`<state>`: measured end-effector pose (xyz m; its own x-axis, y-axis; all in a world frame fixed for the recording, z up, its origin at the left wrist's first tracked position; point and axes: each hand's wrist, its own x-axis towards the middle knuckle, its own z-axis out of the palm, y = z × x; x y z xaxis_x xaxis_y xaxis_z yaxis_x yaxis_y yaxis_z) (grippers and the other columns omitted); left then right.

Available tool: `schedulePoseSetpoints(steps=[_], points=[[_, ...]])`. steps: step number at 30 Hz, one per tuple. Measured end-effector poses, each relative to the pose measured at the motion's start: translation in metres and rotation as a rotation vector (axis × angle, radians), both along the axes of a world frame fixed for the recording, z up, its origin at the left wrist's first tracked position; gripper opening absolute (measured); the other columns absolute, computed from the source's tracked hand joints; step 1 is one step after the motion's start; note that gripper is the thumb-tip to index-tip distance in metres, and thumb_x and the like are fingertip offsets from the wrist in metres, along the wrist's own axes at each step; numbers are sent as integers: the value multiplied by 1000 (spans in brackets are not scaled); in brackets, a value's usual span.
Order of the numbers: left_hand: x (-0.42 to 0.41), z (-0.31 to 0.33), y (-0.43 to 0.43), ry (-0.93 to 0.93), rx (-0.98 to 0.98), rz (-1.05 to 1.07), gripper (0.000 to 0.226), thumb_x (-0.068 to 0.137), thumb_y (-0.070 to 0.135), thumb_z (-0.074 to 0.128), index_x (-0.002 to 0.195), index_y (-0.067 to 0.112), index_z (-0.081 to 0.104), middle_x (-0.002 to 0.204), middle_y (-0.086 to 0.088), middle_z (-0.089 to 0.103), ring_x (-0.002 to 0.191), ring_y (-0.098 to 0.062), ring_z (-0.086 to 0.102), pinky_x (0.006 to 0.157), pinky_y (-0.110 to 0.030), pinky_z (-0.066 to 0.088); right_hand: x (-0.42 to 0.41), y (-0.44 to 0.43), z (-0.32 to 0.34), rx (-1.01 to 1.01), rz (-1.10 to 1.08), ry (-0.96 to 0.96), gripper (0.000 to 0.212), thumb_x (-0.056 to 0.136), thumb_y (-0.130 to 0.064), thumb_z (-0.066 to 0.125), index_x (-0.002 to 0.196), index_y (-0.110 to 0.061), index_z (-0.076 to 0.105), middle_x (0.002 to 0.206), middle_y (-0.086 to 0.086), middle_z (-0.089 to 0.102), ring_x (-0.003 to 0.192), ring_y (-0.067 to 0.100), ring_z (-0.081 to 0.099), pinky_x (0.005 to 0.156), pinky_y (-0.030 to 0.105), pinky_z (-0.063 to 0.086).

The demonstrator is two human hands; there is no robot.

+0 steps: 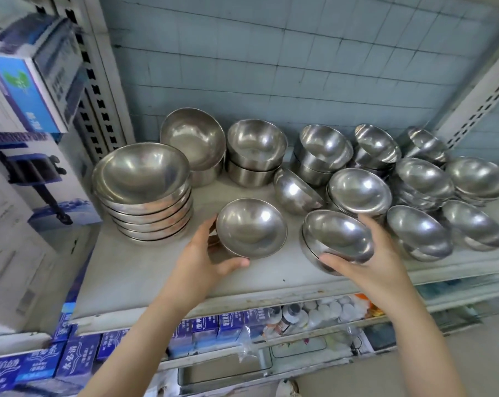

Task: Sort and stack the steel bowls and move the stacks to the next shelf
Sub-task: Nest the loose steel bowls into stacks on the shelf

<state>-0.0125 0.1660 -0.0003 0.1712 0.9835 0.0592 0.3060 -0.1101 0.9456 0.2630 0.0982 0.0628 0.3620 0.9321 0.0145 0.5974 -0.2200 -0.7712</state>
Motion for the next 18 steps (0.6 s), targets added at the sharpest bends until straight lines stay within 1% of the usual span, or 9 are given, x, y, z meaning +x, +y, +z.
schedulePoseSetpoints(steps=[2,3,5,7,11,13,15,16,18], points=[[-1,-1,0,-36,-19,-3,94,57,29,90,135,34,39,119,11,63,113,-4,60,102,-26,44,-4,-5,7,43,-12,67,99,61,-47,88,143,-49,33,150,-17,34,136,5,32,112,43,36],[-2,0,0,-52,-29,-5,93,54,31,90,132,35,39,119,13,62,113,-2,60,102,-27,45,-6,-7,11,68,-8,98,98,61,-47,87,142,-52,34,150,-19,33,134,2,30,111,41,35],[-4,1,-1,-78,-42,-2,93,49,38,88,128,35,41,117,18,61,112,3,59,102,-27,45,-13,-7,23,113,49,158,100,59,-53,82,144,-55,30,152,-25,28,134,-4,27,108,35,33],[-7,2,-4,-87,-38,3,92,47,40,87,127,33,41,116,21,60,111,6,58,102,-27,46,-26,0,35,128,162,168,103,58,-58,77,148,-53,25,154,-29,24,136,-8,25,105,29,28],[-21,3,-14,-103,-21,4,96,46,37,93,127,25,43,119,17,61,110,2,60,100,-29,48,-66,29,35,73,432,84,97,67,-67,73,148,-54,20,156,-33,18,142,-10,20,111,24,24],[-29,3,-18,-106,-17,-5,91,48,33,90,126,26,43,118,16,62,109,5,60,98,-22,47,-84,40,23,27,516,7,97,73,-60,73,151,-49,17,158,-31,12,145,-9,12,115,25,19],[-34,3,-19,-97,-18,-4,87,50,34,87,124,31,41,117,16,63,108,8,60,94,-12,45,-96,45,11,-18,561,-43,97,78,-54,74,154,-45,13,157,-32,6,143,-16,4,114,21,15],[-36,3,-19,-96,-25,-3,86,50,36,87,123,33,41,117,14,63,109,8,59,93,-11,45,-100,46,6,-38,579,-52,98,79,-53,74,154,-44,12,155,-34,4,139,-21,2,113,19,14],[-37,0,-16,-107,-46,-10,87,52,43,90,123,28,43,120,6,65,114,0,60,99,-22,47,-103,47,-3,-53,614,-48,101,77,-52,74,155,-41,10,157,-32,1,139,-22,0,114,18,12]])
